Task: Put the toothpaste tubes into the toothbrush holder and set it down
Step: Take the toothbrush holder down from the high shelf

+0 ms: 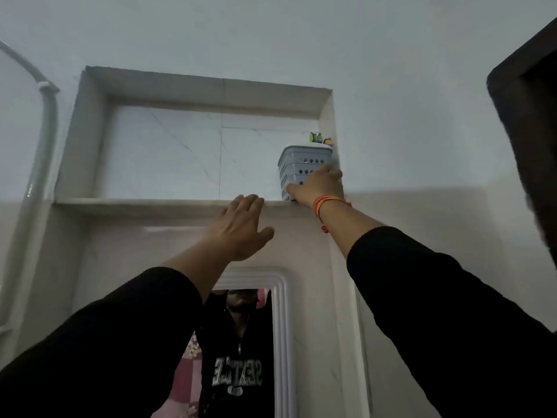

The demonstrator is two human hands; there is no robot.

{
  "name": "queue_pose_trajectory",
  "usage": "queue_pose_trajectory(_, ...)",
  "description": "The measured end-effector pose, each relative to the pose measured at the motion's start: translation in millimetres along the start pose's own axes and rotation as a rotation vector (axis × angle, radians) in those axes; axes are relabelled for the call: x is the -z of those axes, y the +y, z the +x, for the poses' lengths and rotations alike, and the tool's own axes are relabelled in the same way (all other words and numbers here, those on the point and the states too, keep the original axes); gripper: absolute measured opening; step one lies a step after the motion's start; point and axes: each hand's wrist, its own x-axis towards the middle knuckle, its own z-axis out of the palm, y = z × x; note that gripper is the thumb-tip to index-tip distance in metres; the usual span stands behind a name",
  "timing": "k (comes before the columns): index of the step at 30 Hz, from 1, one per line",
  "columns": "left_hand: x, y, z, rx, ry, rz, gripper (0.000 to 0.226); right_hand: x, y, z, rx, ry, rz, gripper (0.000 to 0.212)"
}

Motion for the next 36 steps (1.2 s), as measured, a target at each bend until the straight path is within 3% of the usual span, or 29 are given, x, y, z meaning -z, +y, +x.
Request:
queue_pose_trajectory(6, -28.8, -14.4, 1.5, -0.024, 0.032, 0.074, 0.089, -20.5, 2.8, 14.1, -0.081, 0.077, 0.066, 0.129)
queue_pose_trajectory(11, -23.9, -19.4, -0.2, -0.05, 0.003, 0.043, 0.09, -9.8, -3.7, 3.0, -0.091, 0.175, 0.207, 0.114)
queue_pose_trajectory(25, 2.7, -1.9, -44.8, -0.031, -0.055, -0.207, 0.08, 59.6, -6.9, -82.6, -0.023, 0.045, 0.295, 0.114)
queue_pose_trajectory(31, -16.3, 2.7, -103.7, -0.007, -0.102, -0.31, 0.074, 52.0, 25.1, -155.2, -0.058, -0.019, 0.352, 0.12)
queue_pose_trajectory(36, -43.2, -3.9, -175.0, 0.012, -0.209, -0.366, 0.067, 32.3, 65.3, -228.6, -0.096, -0.108, 0.355, 0.111)
